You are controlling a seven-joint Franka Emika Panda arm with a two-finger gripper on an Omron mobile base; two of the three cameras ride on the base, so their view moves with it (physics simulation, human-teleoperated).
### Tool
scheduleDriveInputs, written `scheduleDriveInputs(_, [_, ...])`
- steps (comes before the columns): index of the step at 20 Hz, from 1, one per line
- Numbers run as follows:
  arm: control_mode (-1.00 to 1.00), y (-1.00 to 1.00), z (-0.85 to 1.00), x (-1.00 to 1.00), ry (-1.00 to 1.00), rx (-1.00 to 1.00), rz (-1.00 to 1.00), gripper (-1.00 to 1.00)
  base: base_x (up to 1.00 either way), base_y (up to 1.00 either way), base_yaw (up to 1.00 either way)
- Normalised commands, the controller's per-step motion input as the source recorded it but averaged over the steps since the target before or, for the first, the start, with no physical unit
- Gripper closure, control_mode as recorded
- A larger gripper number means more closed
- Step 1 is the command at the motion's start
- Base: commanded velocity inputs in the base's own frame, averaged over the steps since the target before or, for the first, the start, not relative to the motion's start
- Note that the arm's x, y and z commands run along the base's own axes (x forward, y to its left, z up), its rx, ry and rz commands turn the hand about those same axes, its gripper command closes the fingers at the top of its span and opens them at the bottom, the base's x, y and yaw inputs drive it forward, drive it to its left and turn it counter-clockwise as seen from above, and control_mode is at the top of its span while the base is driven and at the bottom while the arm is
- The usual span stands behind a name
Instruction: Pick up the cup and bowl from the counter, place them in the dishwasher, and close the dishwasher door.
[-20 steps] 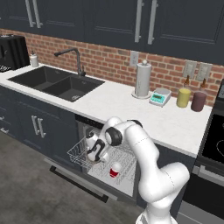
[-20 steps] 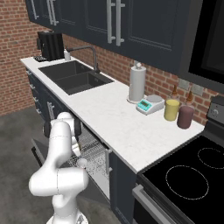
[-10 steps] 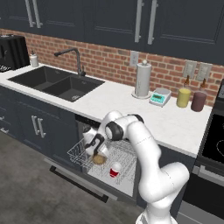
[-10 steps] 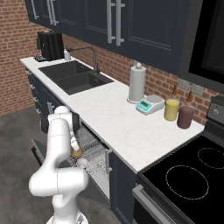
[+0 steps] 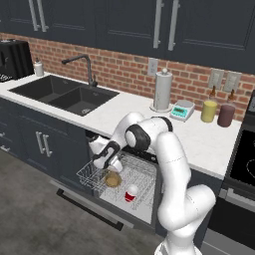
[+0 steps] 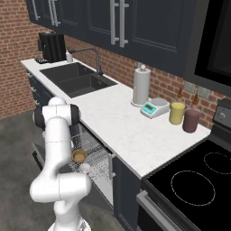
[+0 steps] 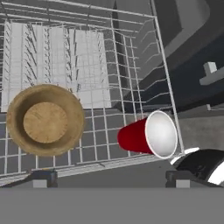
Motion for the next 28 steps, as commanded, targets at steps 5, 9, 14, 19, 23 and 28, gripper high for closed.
scheduleDriveInputs(5, [-1.00, 0.30, 0.54, -0.73, 0.00, 0.07, 0.00, -1.00, 0.00, 0.00, 0.00])
scheduleDriveInputs(9, [-1.00, 0.36, 0.11, -0.65, 0.00, 0.12, 0.00, -1.00, 0.00, 0.00, 0.00])
scheduleDriveInputs(14, [-1.00, 0.07, -0.01, -0.16, 0.04, 0.12, 0.00, -1.00, 0.00, 0.00, 0.00])
scheduleDriveInputs(19, [-1.00, 0.03, -0.18, 0.00, 0.00, 0.01, 0.00, -1.00, 0.00, 0.00, 0.00])
scheduleDriveInputs(23, [-1.00, 0.19, -0.40, 0.00, 0.00, 0.00, 0.00, -1.00, 0.00, 0.00, 0.00])
scheduleDriveInputs(28, [-1.00, 0.46, -0.53, 0.00, 0.00, 0.00, 0.00, -1.00, 0.00, 0.00, 0.00])
